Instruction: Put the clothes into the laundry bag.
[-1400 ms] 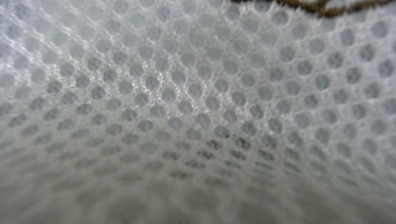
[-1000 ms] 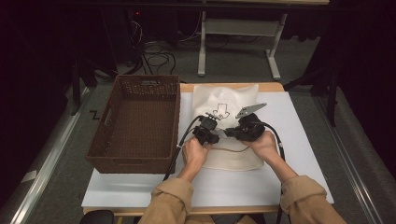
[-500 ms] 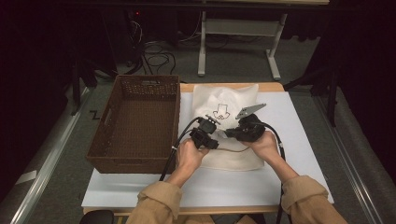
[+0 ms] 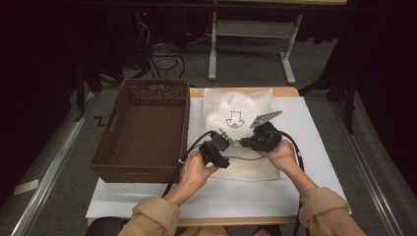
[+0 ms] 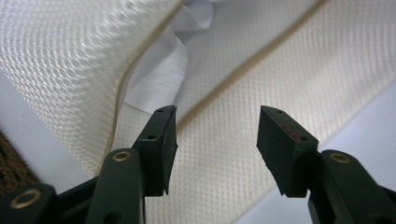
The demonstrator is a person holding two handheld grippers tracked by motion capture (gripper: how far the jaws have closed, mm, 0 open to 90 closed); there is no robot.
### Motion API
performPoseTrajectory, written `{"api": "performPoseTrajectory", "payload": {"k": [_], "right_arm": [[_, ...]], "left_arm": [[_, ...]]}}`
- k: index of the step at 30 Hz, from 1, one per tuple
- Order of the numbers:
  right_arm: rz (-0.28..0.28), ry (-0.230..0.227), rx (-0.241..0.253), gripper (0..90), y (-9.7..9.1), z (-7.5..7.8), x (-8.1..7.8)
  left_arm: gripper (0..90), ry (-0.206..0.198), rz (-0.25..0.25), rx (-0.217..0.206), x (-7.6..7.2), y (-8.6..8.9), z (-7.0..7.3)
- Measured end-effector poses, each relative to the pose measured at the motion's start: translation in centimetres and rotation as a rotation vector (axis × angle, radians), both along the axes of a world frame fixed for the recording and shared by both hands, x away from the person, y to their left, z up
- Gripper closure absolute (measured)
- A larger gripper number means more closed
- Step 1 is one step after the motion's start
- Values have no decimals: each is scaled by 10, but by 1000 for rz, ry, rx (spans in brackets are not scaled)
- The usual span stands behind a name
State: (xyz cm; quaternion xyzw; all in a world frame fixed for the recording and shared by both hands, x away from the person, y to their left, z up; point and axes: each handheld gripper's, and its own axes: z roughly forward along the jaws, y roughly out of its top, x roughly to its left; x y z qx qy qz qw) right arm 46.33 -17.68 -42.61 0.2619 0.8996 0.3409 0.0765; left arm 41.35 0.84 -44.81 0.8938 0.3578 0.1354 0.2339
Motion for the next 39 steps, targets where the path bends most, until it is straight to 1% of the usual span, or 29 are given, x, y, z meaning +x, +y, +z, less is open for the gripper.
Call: {"api": "performPoseTrajectory", "payload": {"k": [1, 4, 5, 7, 8, 10, 13, 14, 15, 16, 17, 19, 20, 22, 23, 25, 26, 28, 30, 31, 32, 34, 35, 39], "right_arm": [[1, -4, 0, 878, -1, 0, 0], [-6, 4, -2, 877, -4, -3, -3], [-11, 13, -4, 877, -5, -5, -4], [-14, 12, -3, 877, -6, -8, -5], [-17, 13, 4, 877, -7, -8, -6], [-21, 14, 7, 877, -9, -9, -8], [-21, 13, 8, 877, -12, -12, -10], [-24, 16, 11, 877, -14, -13, -11], [-26, 19, 14, 877, -15, -15, -11], [-35, 26, 22, 877, -17, -16, -12], [-31, 17, 28, 877, -18, -17, -12], [-35, 18, 32, 877, -20, -18, -15], [-28, 8, 36, 877, -22, -19, -15], [-40, 14, 32, 877, -23, -19, -19], [-38, 10, 39, 877, -24, -19, -19], [-40, 12, 38, 877, -25, -20, -21], [-42, 13, 37, 876, -25, -20, -21], [-40, 9, 35, 876, -25, -20, -22], [-38, 5, 39, 875, -25, -21, -23], [-42, 7, 37, 875, -25, -21, -24], [-34, 0, 35, 874, -26, -22, -24], [-36, -6, 38, 873, -27, -22, -27], [-36, -5, 38, 873, -27, -23, -28], [-54, -7, 53, 873, -28, -25, -30]], "left_arm": [[469, -3, -7, -4, -3, 0, 0], [462, 9, -22, -49, -10, 4, 3], [460, 16, -23, -69, -11, 6, 4], [451, 25, -27, -105, -14, 10, 5], [451, 27, -32, -117, -16, 12, 5], [442, 34, -49, -132, -21, 16, 6], [433, 14, -91, -144, -30, 23, 5], [430, 10, -97, -149, -33, 26, 4], [426, 10, -100, -160, -35, 30, 4], [423, 13, -99, -182, -36, 33, 3], [419, 15, -100, -194, -38, 37, 2], [417, 16, -99, -217, -40, 43, 0], [416, 22, -101, -225, -41, 45, -1], [415, 24, -111, -239, -44, 49, -3], [413, 26, -115, -243, -46, 49, -4], [406, 22, -126, -243, -49, 49, -5], [404, 18, -128, -253, -51, 50, -6], [403, 25, -133, -263, -53, 50, -7], [403, 27, -139, -264, -56, 50, -9], [403, 24, -143, -263, -58, 49, -10], [403, 18, -148, -263, -60, 50, -11], [405, 15, -150, -266, -63, 51, -16], [405, 20, -146, -269, -64, 51, -19], [404, 43, -136, -249, -67, 51, -31]]}}
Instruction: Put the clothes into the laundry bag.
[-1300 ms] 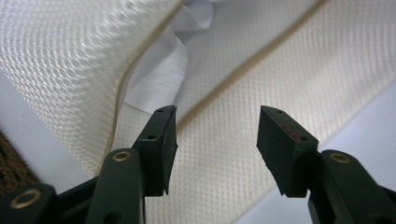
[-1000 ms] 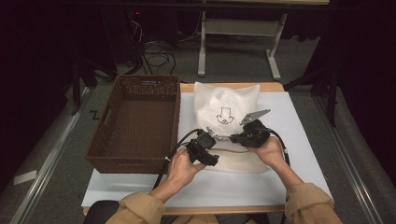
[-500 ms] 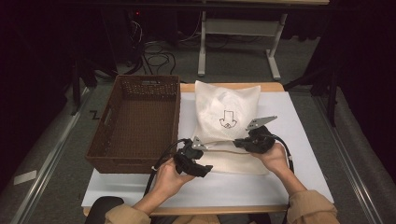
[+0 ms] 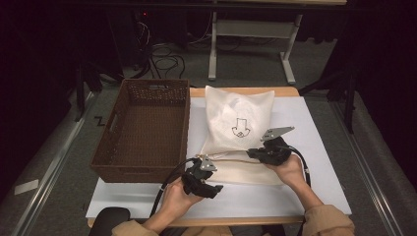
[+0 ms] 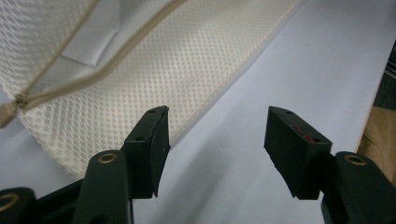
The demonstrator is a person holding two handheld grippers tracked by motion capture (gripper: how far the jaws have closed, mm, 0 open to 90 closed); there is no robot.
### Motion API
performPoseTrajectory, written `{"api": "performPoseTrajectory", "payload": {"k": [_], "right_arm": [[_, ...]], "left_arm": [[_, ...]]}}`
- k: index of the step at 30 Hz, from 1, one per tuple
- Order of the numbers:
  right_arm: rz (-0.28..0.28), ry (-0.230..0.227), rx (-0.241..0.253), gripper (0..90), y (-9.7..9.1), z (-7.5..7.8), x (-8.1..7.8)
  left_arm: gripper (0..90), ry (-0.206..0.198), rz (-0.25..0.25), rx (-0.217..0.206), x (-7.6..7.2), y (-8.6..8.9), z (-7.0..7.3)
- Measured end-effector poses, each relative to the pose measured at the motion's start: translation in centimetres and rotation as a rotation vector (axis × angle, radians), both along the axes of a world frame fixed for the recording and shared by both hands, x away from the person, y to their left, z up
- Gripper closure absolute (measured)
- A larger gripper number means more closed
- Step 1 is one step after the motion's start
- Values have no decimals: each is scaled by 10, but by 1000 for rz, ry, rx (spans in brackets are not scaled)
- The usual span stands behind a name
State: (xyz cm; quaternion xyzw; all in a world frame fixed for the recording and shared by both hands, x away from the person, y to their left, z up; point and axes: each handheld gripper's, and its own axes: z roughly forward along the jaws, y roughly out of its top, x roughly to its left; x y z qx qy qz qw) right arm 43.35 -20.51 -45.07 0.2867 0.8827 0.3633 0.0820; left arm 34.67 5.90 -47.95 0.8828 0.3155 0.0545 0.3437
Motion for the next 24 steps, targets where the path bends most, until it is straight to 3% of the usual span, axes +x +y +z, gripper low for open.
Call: {"api": "performPoseTrajectory", "payload": {"k": [11, 24], "right_arm": [[14, -8, -52, 866, 7, -7, 1], [16, 28, -88, 861, 11, -21, 3]], "left_arm": [[400, 2, 1, 4, -3, 3, 0], [396, -3, -8, 1, -4, 2, -1]]}}
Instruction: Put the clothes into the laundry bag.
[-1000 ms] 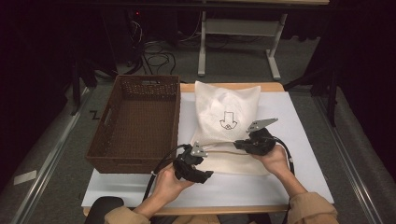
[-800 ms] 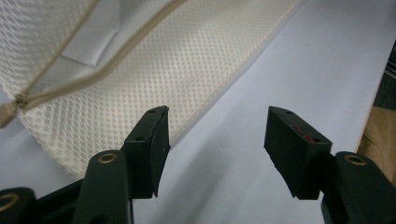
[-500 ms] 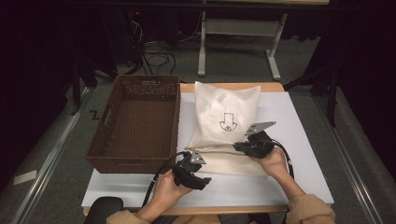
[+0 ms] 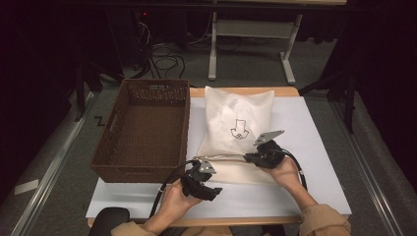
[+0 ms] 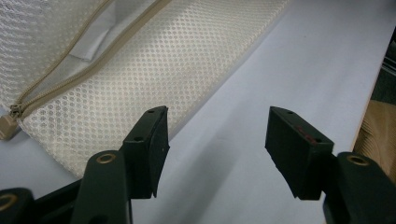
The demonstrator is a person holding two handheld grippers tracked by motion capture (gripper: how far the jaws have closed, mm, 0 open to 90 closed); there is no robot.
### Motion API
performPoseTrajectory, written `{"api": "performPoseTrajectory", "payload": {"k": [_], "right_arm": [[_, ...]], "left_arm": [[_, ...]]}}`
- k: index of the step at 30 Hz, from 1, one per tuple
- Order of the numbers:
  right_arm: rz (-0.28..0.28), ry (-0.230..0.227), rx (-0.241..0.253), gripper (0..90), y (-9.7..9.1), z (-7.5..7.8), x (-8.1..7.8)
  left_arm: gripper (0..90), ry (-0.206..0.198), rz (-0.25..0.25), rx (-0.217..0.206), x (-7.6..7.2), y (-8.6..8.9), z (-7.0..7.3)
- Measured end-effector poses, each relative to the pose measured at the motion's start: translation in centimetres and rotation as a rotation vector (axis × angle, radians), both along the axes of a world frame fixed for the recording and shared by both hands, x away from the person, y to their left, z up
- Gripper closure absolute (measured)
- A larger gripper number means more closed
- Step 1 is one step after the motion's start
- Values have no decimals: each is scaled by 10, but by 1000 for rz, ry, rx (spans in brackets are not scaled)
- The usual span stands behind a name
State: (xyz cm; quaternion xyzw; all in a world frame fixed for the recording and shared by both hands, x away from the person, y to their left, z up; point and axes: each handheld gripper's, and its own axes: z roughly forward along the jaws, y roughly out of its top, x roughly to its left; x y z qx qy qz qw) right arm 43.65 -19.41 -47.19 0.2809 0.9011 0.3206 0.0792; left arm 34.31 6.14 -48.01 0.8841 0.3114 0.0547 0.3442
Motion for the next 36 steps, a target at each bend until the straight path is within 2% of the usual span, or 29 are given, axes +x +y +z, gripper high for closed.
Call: {"api": "performPoseTrajectory", "payload": {"k": [8, 20, 23, 26, 29, 34, 36], "right_arm": [[-12, -11, -11, 846, 2, -6, 1], [-42, -1, -40, 811, 6, -13, 5], [-42, -9, -47, 779, 7, -14, 7], [-52, 2, -42, 735, 7, -14, 8], [-64, 1, -21, 689, 6, -12, 8], [-68, -43, -7, 639, 10, -4, 4], [-54, -75, -13, 630, 14, 1, 5]], "left_arm": [[395, 0, 3, 0, 0, 0, 0], [394, 7, 2, 8, 2, 0, -2], [393, 10, 3, 9, 2, 0, -3], [393, 16, 3, 7, 2, 0, -3], [391, 17, 3, 5, 2, 0, -3], [391, 19, 5, 3, 3, 0, -4], [391, 19, 3, 5, 3, 0, -4]]}}
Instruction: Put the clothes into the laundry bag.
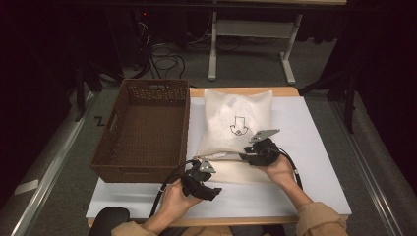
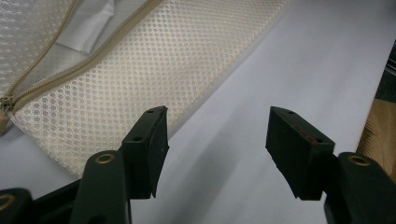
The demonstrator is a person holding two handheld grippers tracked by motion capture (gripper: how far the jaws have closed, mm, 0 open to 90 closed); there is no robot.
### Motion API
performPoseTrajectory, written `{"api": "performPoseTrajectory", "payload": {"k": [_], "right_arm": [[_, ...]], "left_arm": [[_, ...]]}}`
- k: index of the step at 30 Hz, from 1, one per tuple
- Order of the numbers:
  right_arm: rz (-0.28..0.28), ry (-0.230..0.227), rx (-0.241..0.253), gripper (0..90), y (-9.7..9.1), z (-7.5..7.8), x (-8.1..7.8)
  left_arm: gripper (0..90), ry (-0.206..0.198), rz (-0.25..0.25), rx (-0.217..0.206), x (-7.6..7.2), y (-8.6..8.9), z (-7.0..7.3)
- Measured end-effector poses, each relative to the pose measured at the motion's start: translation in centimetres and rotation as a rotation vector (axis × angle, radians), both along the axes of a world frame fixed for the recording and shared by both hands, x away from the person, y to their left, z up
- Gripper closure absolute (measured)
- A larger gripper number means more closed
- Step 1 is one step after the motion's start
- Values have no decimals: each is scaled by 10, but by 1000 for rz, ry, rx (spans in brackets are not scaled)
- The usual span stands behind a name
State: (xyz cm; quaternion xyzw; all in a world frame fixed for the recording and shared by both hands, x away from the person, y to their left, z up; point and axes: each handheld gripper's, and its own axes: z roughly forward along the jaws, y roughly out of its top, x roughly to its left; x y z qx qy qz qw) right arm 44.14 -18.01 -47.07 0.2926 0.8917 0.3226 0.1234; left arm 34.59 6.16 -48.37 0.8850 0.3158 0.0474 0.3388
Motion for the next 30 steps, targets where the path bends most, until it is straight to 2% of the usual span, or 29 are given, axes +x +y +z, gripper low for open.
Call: {"api": "performPoseTrajectory", "payload": {"k": [3, 8, 13, 15, 18, 22, 25, 28, 30], "right_arm": [[6, -25, 4, 619, 10, 5, 1], [9, -37, -20, 634, 25, 7, 6], [30, -52, -42, 853, 34, 4, 9], [28, -51, -38, 888, 34, 4, 10], [43, -32, -36, 900, 32, 4, 12], [67, 28, 34, 900, 28, 11, 12], [79, 90, 80, 900, 23, 16, 11], [66, 149, 91, 900, 20, 13, 13], [56, 167, 76, 900, 21, 9, 15]], "left_arm": [[391, -1, -2, 1, 0, 0, 0], [391, -4, -1, 0, -1, 0, 0], [384, -9, 3, 4, -1, -1, 0], [384, -10, 3, 4, -1, -1, 0], [384, -9, 1, 8, -1, -1, 0], [383, -11, 3, 8, -1, -1, 0], [383, -9, 4, 8, -1, -1, -1], [383, -10, 3, 10, -1, -2, -1], [383, -10, 2, 10, -1, -2, -1]]}}
